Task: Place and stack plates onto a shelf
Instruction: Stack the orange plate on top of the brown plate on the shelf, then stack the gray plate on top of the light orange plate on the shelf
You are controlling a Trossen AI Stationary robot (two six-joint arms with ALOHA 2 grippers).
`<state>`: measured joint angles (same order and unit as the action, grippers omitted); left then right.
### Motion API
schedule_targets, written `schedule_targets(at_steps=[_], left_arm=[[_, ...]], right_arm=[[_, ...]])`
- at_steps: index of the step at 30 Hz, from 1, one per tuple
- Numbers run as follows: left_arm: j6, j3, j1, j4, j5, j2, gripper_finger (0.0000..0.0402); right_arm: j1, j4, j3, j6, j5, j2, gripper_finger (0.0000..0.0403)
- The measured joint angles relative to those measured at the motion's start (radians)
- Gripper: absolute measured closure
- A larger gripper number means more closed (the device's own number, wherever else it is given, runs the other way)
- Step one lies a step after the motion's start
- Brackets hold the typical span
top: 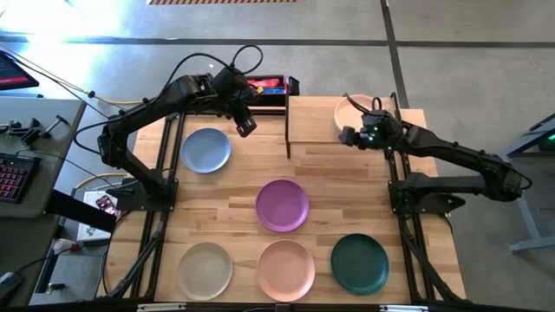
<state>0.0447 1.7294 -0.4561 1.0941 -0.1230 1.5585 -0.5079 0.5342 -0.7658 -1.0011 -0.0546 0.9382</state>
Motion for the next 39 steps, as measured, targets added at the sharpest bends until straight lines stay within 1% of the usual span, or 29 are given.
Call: schedule_targets(at_steps=[14, 17, 22, 27, 31, 34, 37, 39], left_arm=[[0.004, 0.000, -0.001, 0.000, 0.000, 0.000, 0.0314], [0.004, 0.000, -0.002, 0.005, 0.000, 0.000, 0.0314], [0.011, 0.000, -0.002, 0.051, 0.001, 0.000, 0.0314], [0.041, 0.000, -0.001, 0.206, 0.010, 0.000, 0.0314], [0.076, 0.000, 0.002, 0.308, 0.010, -0.001, 0.0314], [0.107, 0.000, 0.010, 0.394, 0.011, -0.001, 0.0314], [0.127, 0.000, 0.035, 0.472, 0.011, -0.001, 0.0314], [0.136, -0.001, 0.062, 0.477, 0.013, -0.002, 0.0314]], right_arm=[[-0.003, 0.059, 0.000, 0.000, -0.122, -0.014, 0.0240], [-0.003, 0.055, 0.000, 0.000, -0.121, -0.019, 0.0240], [0.002, -0.010, 0.000, 0.011, -0.051, -0.038, 0.0240], [0.041, -0.071, 0.000, 0.085, 0.040, -0.045, 0.0240], [0.095, -0.104, 0.000, 0.128, 0.111, -0.045, 0.0240], [0.145, -0.109, 0.000, 0.130, 0.137, -0.045, 0.0240], [0.208, -0.109, 0.000, 0.119, 0.135, -0.044, 0.0240], [0.253, -0.108, 0.000, 0.105, 0.122, -0.043, 0.0240]])
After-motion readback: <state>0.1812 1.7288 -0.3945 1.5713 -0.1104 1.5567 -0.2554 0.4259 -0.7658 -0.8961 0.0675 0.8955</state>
